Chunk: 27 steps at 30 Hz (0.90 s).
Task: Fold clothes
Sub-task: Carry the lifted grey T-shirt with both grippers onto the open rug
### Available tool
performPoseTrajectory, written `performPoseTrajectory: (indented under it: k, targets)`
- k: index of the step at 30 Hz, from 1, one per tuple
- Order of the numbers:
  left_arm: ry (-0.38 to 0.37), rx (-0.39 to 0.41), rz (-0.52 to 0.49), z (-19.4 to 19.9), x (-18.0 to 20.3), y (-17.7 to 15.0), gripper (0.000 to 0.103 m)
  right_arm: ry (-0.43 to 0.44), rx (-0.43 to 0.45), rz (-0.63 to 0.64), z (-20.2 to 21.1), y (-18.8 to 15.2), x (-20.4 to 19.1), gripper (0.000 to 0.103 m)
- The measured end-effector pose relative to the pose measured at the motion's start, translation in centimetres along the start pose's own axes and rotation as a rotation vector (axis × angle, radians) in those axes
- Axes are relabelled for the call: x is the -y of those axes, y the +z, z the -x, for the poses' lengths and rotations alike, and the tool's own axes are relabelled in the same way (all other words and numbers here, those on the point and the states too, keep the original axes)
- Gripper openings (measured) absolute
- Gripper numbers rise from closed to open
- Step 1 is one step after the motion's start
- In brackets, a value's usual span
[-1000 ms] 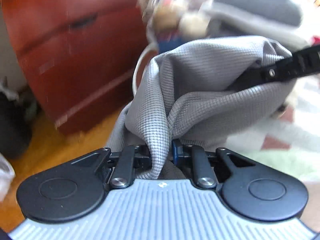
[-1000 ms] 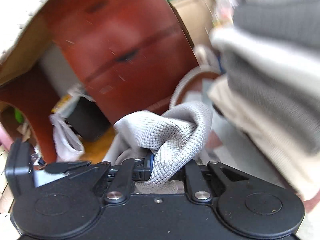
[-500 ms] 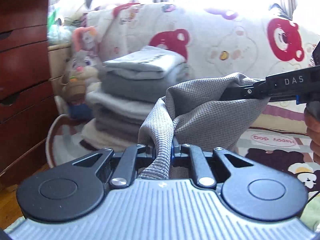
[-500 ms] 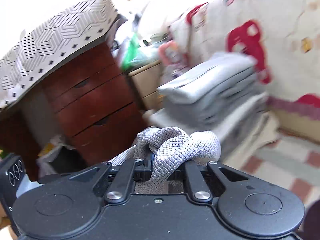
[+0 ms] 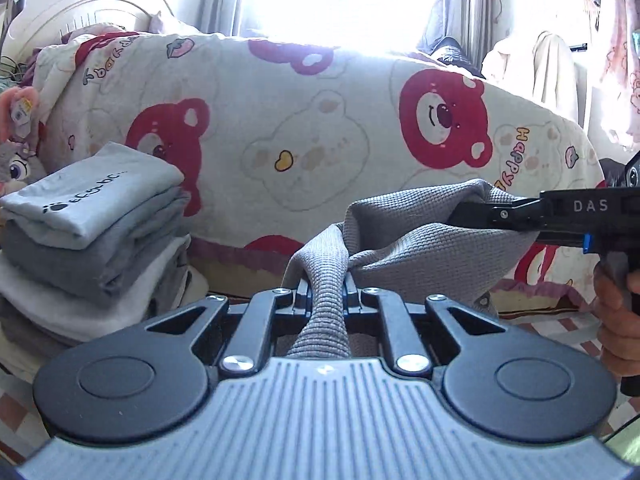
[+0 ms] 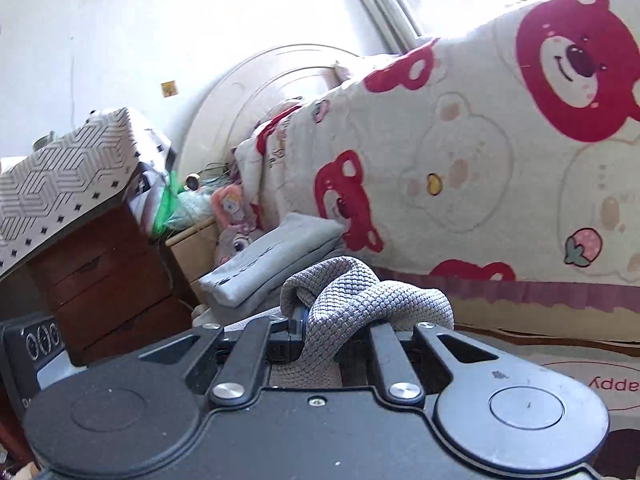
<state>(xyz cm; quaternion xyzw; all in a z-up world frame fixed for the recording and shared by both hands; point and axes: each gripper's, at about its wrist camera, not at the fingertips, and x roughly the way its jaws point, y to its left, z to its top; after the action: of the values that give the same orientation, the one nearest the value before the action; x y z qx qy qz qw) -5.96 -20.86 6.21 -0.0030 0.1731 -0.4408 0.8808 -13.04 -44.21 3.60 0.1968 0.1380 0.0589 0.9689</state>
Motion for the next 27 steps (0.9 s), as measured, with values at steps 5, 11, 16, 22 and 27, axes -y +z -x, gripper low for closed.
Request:
performPoseTrajectory:
  k: [5, 11, 16, 22, 27]
  targets:
    - [-0.052, -0.150, 0.081, -7.7, -2.0, -3.3, 0.027, -0.353, -0.106, -0.061, -5.2, -2.5, 7.9, 0.054]
    - [-0.041, -0.440, 0.137, -14.5, -6.5, -11.4, 0.035, -0.346, -0.308, -0.180, -7.8, -11.1, 11.3, 0.054]
    - [-0.059, -0.517, 0.250, -15.4, -8.7, -14.9, 0.041, -0.326, -0.432, -0.246, -8.9, -17.4, 12.2, 0.055]
    - [-0.105, -0.519, 0.216, -15.2, -7.8, -14.0, 0.056, -0.397, -0.502, -0.230, -10.4, -18.8, 12.8, 0.062]
    - [-0.134, -0.575, 0.051, -16.3, -4.2, -15.7, 0.066, -0.443, -0.534, -0.179, -11.7, -18.9, 13.3, 0.065]
